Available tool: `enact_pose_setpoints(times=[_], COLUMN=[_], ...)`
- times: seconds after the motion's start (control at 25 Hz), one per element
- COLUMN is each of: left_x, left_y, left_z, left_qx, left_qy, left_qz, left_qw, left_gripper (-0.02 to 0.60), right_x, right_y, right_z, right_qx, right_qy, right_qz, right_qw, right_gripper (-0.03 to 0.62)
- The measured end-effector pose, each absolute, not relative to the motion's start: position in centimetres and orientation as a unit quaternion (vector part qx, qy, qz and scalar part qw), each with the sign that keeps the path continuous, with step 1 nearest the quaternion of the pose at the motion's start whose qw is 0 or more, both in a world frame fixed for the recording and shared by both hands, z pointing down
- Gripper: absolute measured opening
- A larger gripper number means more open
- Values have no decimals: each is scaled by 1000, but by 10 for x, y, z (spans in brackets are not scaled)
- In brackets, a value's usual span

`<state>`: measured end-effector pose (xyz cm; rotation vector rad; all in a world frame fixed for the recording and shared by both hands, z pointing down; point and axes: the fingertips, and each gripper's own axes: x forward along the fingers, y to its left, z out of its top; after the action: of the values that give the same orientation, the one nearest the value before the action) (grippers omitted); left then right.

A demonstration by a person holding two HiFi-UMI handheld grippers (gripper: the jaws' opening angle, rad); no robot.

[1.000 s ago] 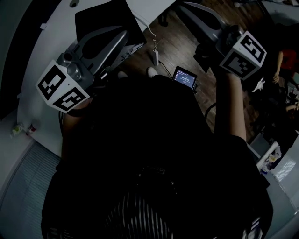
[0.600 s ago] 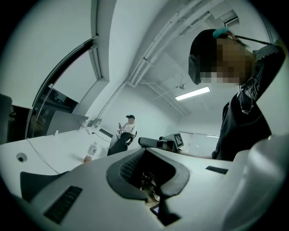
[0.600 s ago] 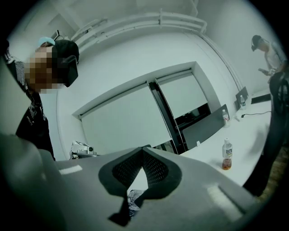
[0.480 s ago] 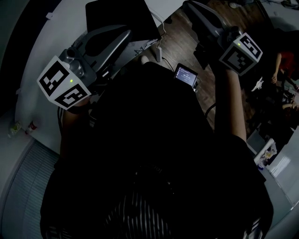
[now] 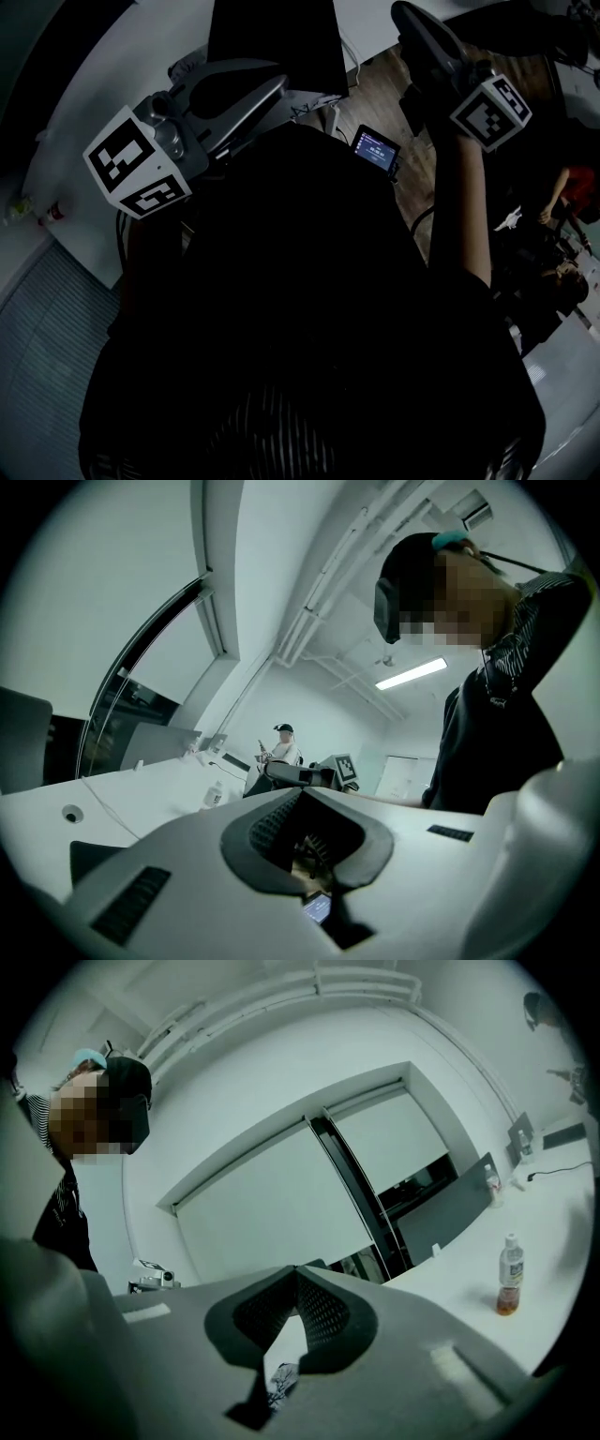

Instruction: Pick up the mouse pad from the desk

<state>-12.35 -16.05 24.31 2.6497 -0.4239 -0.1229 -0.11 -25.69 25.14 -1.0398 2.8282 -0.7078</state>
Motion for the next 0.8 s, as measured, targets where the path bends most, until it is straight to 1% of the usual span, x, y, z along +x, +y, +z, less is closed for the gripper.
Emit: enact_pose_setpoints(times=[0.16, 0.28, 0.36, 0.48, 0.6, 0.8], left_x=[-122, -119, -115, -109, -108, -113], left_y=[-168, -174, -188, -218, -232, -231], left_z=[242, 241, 244, 264, 285, 290], left_qx=[957, 953, 949, 937, 927, 922], left_qy=[-175, -190, -201, -219, -227, -232], left_qz=[-38, -32, -28, -13, 2, 6], left_qw=[229, 234, 242, 273, 299, 310], left_gripper=[9, 9, 9, 9, 9, 9], right_x=[-10, -2, 9, 23, 26, 21], right_y=[-268, -271, -282, -310, -327, -334], right_z=[246, 253, 266, 301, 331, 341], right_qx=[-309, -302, -301, -296, -287, -276], right_qy=[924, 923, 918, 907, 900, 901], right_qz=[-225, -236, -256, -298, -327, -335], right_qw=[23, 25, 29, 28, 20, 18], right_gripper=[5, 5, 5, 5, 5, 5])
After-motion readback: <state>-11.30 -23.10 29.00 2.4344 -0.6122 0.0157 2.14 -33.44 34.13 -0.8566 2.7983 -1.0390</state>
